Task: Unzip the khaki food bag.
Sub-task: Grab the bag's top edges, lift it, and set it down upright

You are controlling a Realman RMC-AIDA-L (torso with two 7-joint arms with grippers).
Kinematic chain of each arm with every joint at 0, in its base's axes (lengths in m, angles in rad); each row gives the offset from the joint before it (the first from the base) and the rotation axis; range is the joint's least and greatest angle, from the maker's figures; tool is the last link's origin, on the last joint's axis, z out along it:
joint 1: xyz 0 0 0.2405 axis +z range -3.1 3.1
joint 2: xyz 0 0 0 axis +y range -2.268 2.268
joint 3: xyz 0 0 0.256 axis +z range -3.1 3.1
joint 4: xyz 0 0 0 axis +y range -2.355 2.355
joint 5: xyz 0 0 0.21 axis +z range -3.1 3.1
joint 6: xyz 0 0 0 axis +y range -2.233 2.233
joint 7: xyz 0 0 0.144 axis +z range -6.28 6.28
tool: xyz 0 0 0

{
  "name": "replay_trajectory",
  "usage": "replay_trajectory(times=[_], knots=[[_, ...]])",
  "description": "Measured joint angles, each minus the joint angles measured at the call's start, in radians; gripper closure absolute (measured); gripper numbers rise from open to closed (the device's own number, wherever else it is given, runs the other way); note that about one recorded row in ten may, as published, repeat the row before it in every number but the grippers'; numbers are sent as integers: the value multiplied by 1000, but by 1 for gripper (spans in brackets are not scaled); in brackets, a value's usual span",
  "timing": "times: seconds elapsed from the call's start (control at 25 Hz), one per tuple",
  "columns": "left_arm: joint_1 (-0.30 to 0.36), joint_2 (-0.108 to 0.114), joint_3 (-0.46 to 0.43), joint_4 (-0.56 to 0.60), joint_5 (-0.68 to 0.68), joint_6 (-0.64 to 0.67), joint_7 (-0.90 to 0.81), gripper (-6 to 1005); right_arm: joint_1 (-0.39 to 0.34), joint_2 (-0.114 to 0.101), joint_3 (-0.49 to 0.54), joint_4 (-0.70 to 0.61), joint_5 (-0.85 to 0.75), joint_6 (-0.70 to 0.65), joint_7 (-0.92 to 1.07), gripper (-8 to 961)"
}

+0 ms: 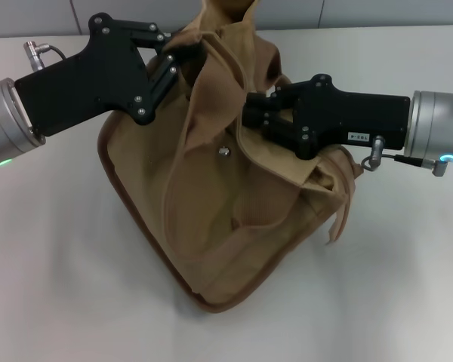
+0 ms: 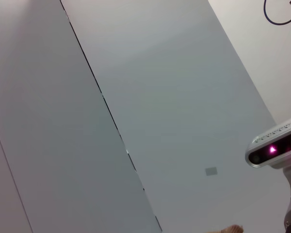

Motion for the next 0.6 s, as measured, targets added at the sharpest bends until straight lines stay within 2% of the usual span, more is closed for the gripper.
replay_trajectory(times=[0.28, 0.6], knots=[[-2, 1, 0, 1, -4, 2, 0, 928, -13, 4, 0, -21, 22, 7, -15, 797], [-4, 1, 0, 2, -5, 3, 5, 923, -41, 4, 6, -18, 74, 1, -61, 901]])
